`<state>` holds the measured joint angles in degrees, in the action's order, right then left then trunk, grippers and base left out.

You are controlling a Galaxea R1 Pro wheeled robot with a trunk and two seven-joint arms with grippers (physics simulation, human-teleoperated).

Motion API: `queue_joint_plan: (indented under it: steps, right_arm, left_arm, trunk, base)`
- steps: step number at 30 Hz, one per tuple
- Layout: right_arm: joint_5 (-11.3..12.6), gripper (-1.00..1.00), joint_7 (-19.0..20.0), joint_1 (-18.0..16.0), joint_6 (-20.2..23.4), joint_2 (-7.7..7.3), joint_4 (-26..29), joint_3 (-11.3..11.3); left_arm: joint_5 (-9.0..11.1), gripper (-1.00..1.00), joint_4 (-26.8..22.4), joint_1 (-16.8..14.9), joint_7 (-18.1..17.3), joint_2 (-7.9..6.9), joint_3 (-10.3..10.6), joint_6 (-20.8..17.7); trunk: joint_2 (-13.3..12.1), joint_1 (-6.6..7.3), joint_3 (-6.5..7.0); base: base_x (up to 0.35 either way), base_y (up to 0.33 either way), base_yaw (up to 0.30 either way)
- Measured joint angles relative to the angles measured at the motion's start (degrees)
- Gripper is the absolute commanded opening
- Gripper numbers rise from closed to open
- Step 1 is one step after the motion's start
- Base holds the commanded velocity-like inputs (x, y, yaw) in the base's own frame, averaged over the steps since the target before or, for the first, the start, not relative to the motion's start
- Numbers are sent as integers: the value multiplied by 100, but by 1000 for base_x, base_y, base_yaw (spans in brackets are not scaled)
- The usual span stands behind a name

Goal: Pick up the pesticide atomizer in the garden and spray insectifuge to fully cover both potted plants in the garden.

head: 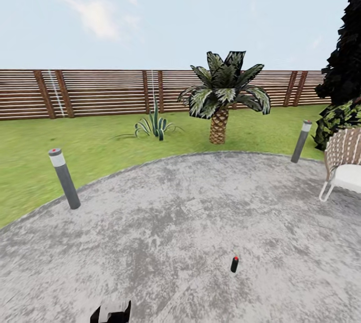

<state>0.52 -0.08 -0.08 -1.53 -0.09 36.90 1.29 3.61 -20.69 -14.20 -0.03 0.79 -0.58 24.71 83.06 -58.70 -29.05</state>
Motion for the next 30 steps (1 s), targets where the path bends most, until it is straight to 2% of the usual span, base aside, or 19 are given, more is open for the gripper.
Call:
queue_joint_plan:
  steps: [30]
  right_arm:
    - [-5,100,0,0,0,0,0,-1]
  left_arm:
    - [0,100,-1,1,1,0,0,0]
  trunk:
    - [0,0,0]
  base:
    - [306,156,0]
